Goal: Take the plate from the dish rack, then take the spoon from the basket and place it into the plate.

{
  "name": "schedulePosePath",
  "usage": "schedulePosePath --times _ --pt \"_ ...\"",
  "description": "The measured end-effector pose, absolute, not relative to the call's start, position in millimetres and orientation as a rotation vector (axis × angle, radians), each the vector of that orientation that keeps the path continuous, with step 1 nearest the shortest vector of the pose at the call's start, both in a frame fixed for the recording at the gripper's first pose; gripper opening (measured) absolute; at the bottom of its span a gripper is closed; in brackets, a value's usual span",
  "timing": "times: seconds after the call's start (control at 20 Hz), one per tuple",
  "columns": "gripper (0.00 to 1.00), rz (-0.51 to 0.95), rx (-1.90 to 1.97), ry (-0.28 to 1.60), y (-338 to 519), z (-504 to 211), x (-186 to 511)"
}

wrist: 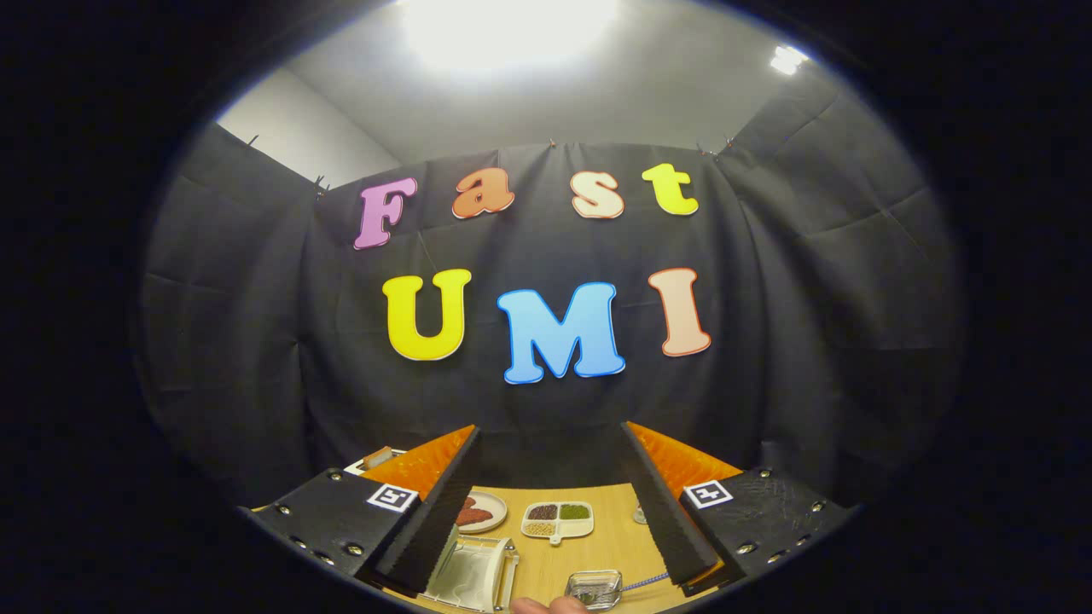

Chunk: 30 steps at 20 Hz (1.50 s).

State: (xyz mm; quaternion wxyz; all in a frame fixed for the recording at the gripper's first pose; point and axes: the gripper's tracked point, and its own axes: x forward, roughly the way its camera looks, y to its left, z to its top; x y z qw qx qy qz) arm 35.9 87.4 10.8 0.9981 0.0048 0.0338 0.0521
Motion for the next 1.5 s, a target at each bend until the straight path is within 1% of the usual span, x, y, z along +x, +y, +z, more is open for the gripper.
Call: schedulePosePath --times 0.15,0.35,0.45,0.6,0.7,0.8,0.85,0.9,1.0,1.05,1.1,1.15,1.25,1.3,1.35,1.5 --pt "0.98 0.101 -0.032 0.213 129.1 -30.9 38.3" --pt "0.97 0.074 -0.031 0.519 174.7 -107.6 32.6" --pt "0.93 0.028 0.004 0.649 187.3 -131.8 33.2" --pt "0.85 -0.021 -0.033 0.745 201.9 -160.1 43.4" --pt "0.85 -0.080 -0.066 0.832 204.4 -185.9 53.1" --pt "0.72 -0.162 -0.120 0.905 201.8 -206.6 52.7" --pt "0.70 -0.181 -0.158 0.937 201.3 -217.4 54.4" --pt "0.70 -0.209 -0.205 0.969 197.3 -233.6 56.1" --pt "0.44 -0.243 -0.231 0.994 200.1 -238.5 50.3" --pt "0.25 -0.274 -0.245 0.997 198.2 -235.1 45.3" --pt "0.28 -0.283 -0.258 0.987 201.8 -238.0 50.2" --pt "0.25 -0.272 -0.281 0.969 210.5 -230.9 52.4" --pt "0.14 -0.254 -0.324 0.935 218.2 -226.3 53.8" --pt "0.13 -0.251 -0.336 0.938 220.9 -221.6 50.3" --pt "0.09 -0.250 -0.340 0.933 222.1 -226.5 51.2" --pt "0.09 -0.252 -0.358 0.942 225.7 -222.1 51.1"
